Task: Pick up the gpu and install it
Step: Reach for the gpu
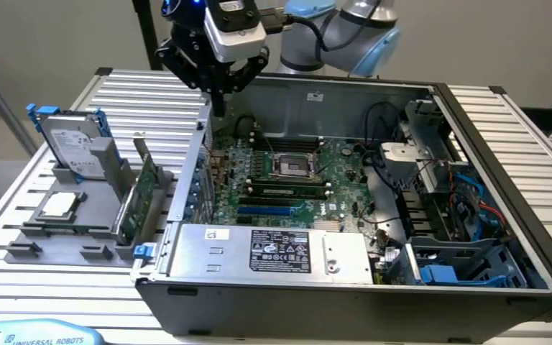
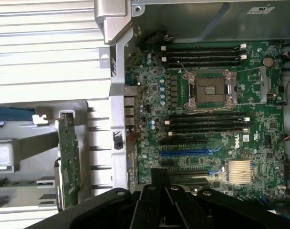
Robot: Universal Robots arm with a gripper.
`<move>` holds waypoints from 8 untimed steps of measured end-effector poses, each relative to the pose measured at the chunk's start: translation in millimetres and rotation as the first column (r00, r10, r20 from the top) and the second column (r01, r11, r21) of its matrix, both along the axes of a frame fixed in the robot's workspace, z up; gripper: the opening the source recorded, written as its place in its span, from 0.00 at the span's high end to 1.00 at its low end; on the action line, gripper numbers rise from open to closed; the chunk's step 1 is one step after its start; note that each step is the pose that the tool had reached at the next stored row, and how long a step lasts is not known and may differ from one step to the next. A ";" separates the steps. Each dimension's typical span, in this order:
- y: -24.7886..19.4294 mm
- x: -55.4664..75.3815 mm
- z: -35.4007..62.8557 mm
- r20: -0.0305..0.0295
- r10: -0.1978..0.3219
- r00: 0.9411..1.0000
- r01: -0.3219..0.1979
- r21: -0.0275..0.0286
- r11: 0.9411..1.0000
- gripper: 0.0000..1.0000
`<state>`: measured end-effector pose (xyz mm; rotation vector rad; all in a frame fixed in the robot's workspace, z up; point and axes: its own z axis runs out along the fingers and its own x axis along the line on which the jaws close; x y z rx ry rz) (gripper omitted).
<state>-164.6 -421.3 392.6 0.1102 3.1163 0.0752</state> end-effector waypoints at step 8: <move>-5.8 -36.5 -0.3 0.001 0.000 1.000 0.000 0.000 1.000 0.89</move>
